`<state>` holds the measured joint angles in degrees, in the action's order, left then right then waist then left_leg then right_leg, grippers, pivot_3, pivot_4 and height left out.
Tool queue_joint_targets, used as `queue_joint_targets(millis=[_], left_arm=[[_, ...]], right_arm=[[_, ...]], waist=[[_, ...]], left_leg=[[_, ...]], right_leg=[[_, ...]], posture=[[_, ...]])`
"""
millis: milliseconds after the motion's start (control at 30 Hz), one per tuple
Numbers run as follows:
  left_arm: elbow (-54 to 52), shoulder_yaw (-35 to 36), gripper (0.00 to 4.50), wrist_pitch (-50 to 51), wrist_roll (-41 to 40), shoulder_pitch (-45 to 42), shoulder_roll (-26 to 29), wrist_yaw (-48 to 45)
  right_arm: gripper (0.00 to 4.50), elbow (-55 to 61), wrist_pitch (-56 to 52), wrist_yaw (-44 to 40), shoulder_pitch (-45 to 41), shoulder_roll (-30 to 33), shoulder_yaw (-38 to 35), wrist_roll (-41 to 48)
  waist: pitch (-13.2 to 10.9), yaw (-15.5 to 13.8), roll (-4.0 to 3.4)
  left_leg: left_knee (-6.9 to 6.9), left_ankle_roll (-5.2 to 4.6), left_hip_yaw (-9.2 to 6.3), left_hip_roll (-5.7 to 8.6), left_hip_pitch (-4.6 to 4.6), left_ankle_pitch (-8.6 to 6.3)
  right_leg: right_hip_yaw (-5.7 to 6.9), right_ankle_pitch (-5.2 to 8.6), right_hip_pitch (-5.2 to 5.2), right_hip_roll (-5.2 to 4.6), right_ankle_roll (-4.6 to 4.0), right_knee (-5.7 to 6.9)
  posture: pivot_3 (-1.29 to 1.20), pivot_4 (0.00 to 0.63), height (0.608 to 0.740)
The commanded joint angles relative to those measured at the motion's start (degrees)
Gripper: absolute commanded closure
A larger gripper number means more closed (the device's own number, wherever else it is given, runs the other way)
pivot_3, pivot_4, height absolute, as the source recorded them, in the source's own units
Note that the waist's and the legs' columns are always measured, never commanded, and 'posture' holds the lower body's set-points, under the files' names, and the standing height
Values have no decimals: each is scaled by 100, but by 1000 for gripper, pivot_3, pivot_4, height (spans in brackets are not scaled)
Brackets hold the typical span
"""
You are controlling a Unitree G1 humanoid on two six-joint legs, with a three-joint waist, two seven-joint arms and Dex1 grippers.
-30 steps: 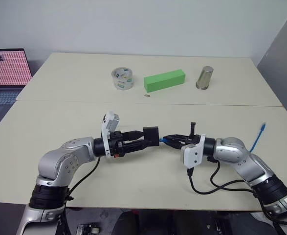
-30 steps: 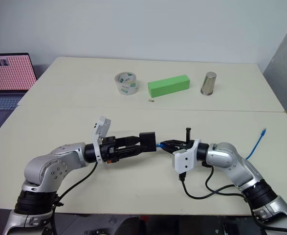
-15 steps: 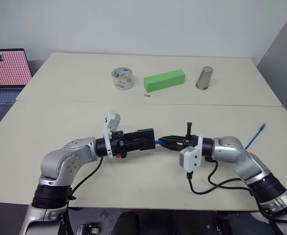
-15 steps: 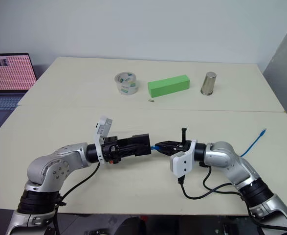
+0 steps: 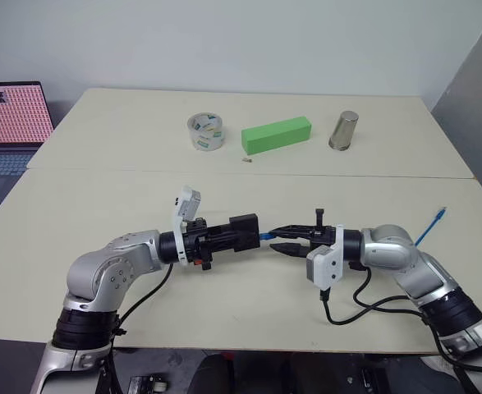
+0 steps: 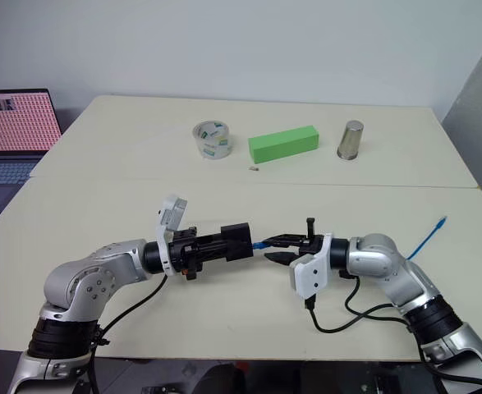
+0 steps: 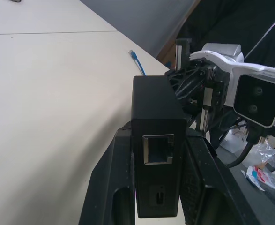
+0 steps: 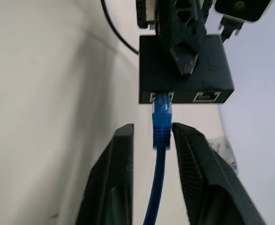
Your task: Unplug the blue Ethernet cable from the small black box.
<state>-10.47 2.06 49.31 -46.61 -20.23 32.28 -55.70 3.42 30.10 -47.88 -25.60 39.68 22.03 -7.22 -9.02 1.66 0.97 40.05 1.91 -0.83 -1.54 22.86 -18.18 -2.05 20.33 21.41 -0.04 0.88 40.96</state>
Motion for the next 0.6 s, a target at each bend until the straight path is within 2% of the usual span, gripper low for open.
queue_joint_targets(millis=[33,133,267,467,600], left_arm=[[-144,16,3701,-171,6,-38,100,-221],[-253,-77,3701,-199,6,-26,182,-417],[-415,-209,3701,-261,39,-48,302,-661],[-596,-296,3701,-320,58,-147,388,-790],[-671,-304,3701,-324,43,-197,400,-798]], right_arm=[[2011,1199,-1945,-681,236,343,-320,1500],[1999,1974,-3831,-647,265,364,-574,2861],[1999,2304,-5522,-407,178,219,-857,4045],[1999,2313,-6852,-245,28,-50,-1019,4877],[1999,2200,-7269,-303,-69,-150,-1044,5063]], waist=[[0,-7,-1],[0,-5,0],[0,-3,0],[0,-2,0],[0,-1,0]], left_leg=[[0,0,-1,0,1,0],[0,0,-2,-1,3,0],[0,-1,-8,-1,0,-1],[-1,-2,-8,1,3,-1],[-1,-3,-8,2,3,-2]], right_leg=[[1,0,0,0,0,-1],[3,0,-1,0,0,-1],[6,0,-4,0,0,-1],[4,0,-3,0,0,-5],[4,0,-3,0,0,-6]], posture=[[0,150,740],[0,150,740],[0,150,740],[0,150,740],[0,150,740]])
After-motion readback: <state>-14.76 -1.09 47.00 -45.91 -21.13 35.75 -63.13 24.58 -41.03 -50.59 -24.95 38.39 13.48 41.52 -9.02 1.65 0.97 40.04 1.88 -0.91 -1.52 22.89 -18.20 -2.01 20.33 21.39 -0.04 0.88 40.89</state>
